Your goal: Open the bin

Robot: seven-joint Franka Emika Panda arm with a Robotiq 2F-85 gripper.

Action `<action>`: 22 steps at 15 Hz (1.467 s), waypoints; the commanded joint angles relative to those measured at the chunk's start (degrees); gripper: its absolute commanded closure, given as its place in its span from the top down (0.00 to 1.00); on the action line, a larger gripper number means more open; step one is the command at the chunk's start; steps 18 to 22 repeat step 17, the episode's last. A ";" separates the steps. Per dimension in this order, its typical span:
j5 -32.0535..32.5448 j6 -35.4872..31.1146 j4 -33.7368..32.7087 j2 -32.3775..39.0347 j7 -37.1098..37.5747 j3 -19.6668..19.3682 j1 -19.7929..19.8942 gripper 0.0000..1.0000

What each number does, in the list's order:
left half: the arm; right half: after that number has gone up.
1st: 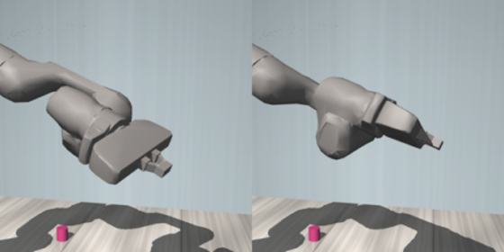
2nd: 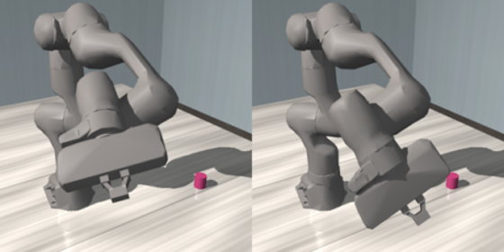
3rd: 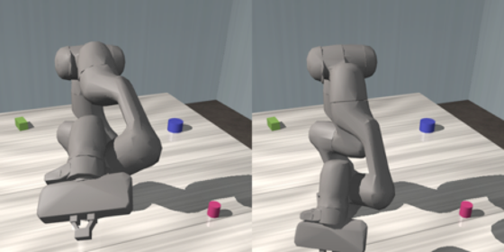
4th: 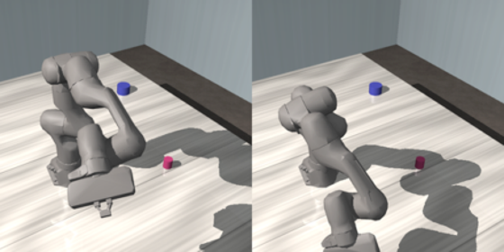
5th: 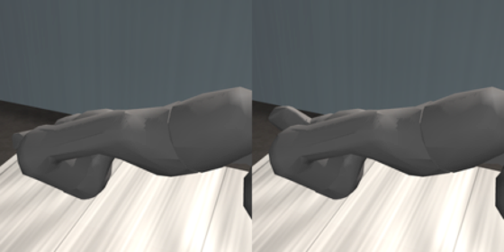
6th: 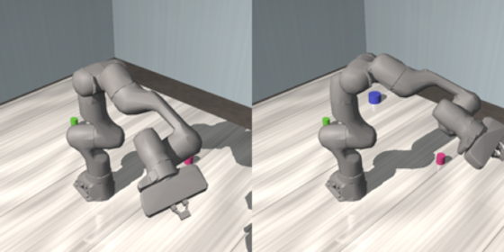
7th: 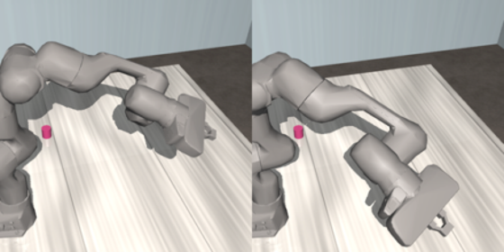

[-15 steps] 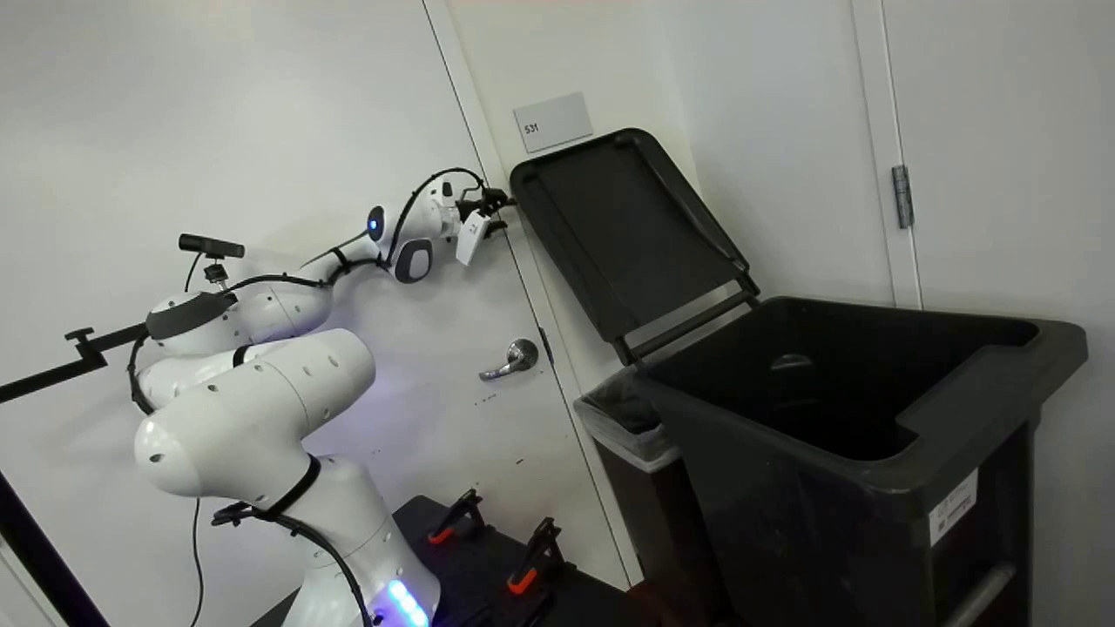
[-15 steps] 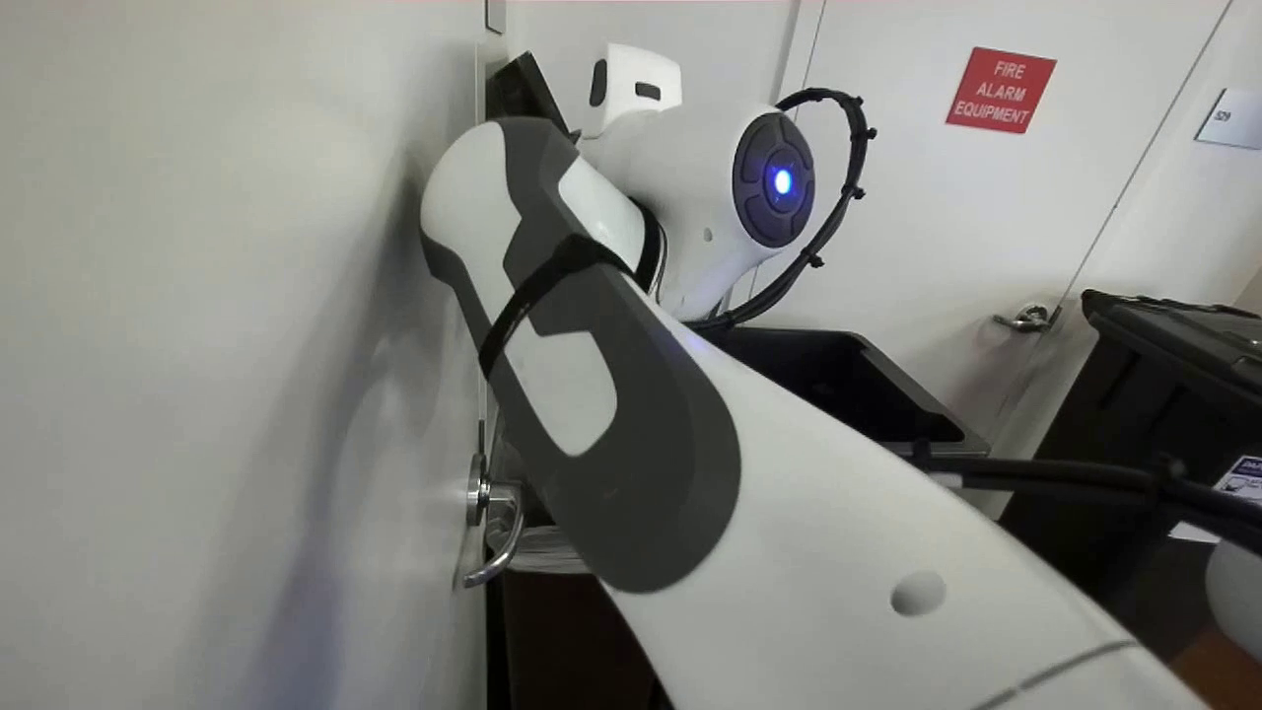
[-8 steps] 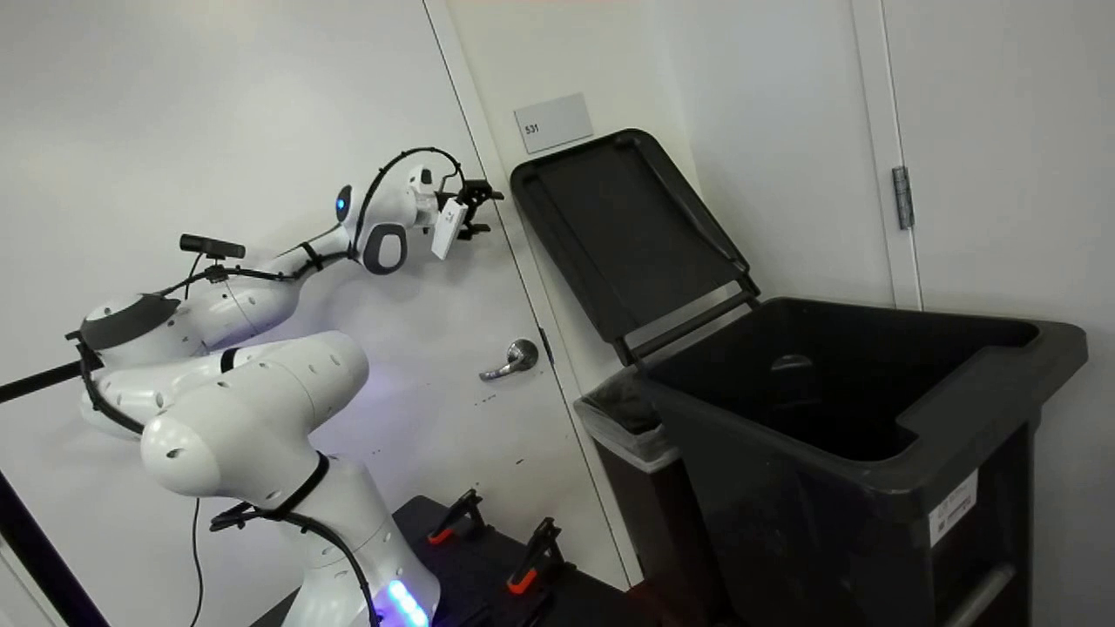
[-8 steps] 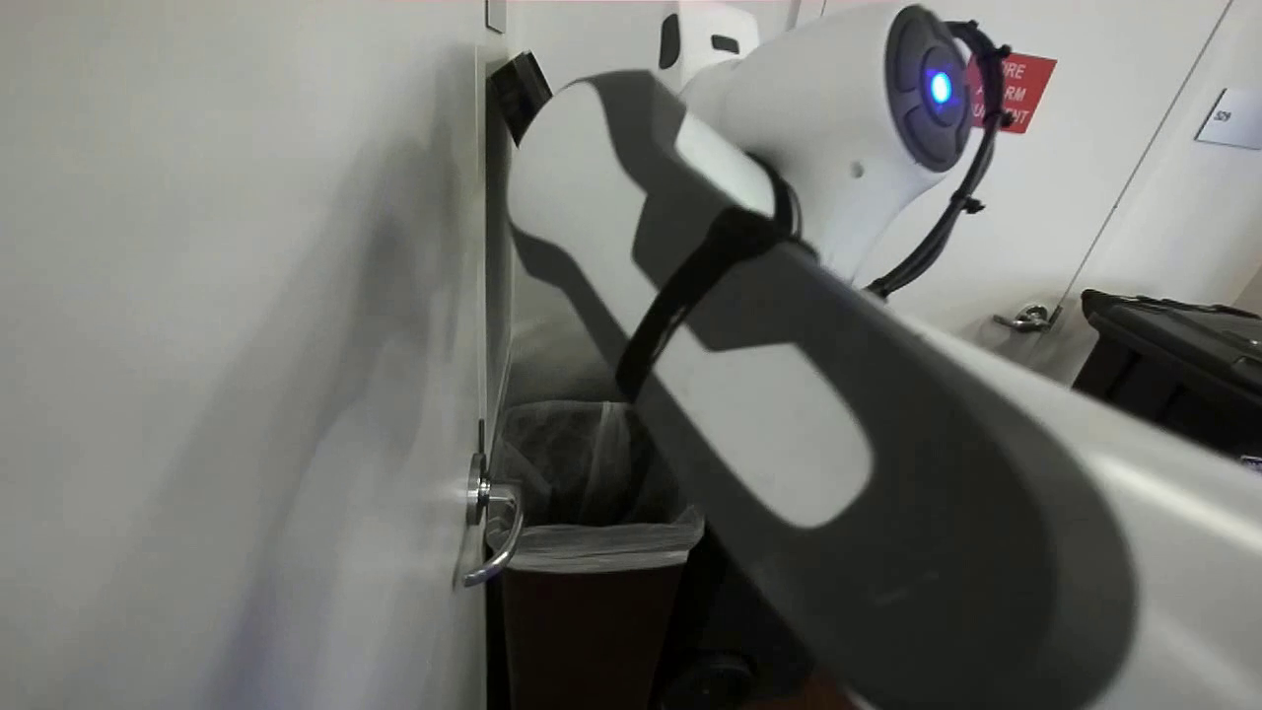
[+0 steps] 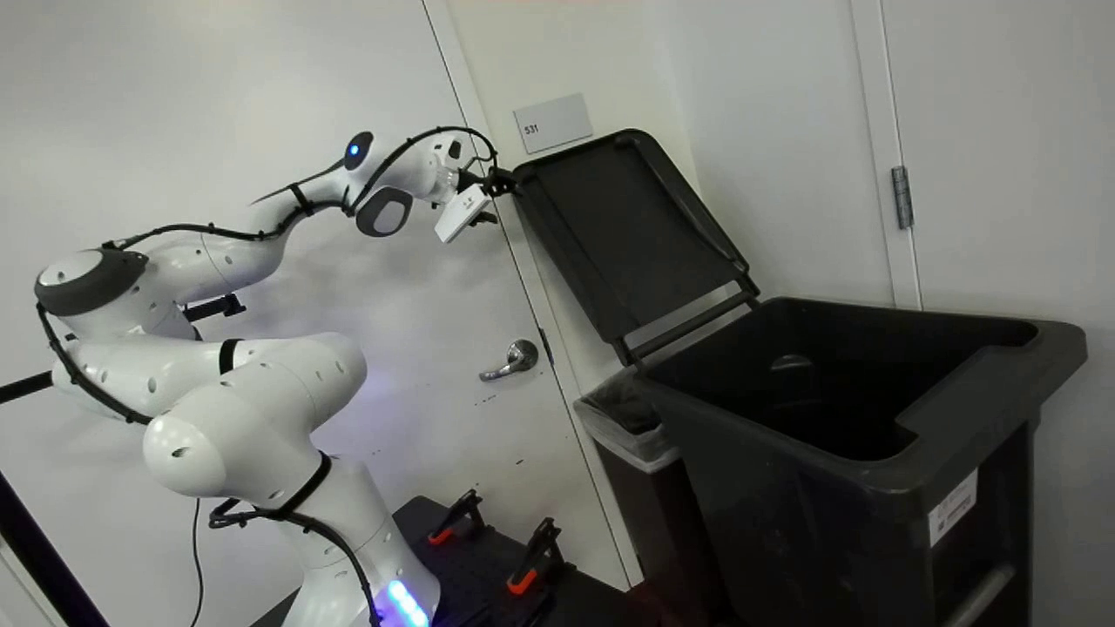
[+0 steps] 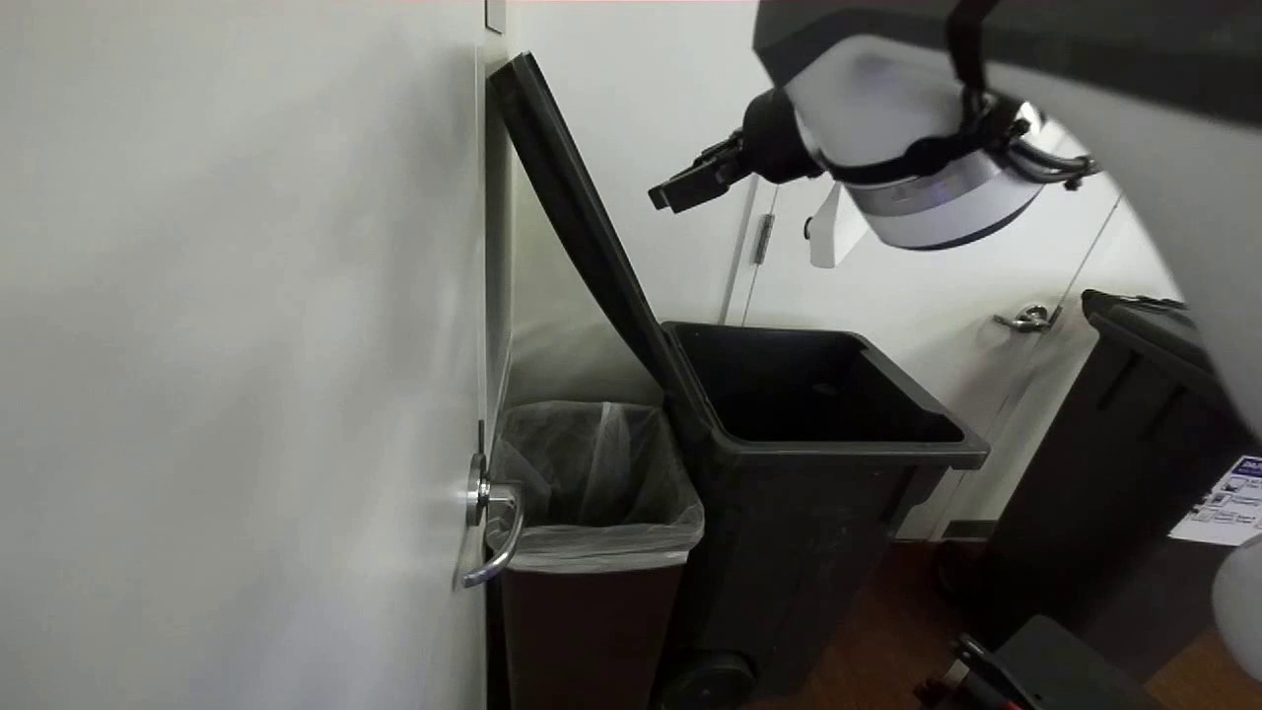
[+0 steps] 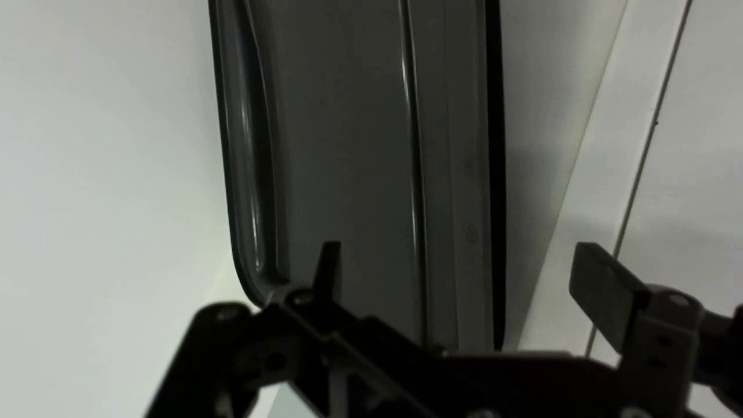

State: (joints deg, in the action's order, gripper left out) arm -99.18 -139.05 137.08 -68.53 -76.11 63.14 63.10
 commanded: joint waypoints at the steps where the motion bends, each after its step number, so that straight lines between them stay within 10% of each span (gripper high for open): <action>1: 1.09 3.14 2.32 11.22 -4.02 -5.97 -3.79 1.00; 9: 8.92 0.01 5.52 25.71 5.23 -21.35 -17.94 1.00; 16: 20.21 -15.91 7.86 33.23 12.29 -36.94 -39.57 1.00; 17: 17.40 -11.85 8.00 30.10 12.65 -31.72 -32.50 1.00; 22: 17.40 -11.85 8.00 30.10 12.65 -31.72 -32.50 1.00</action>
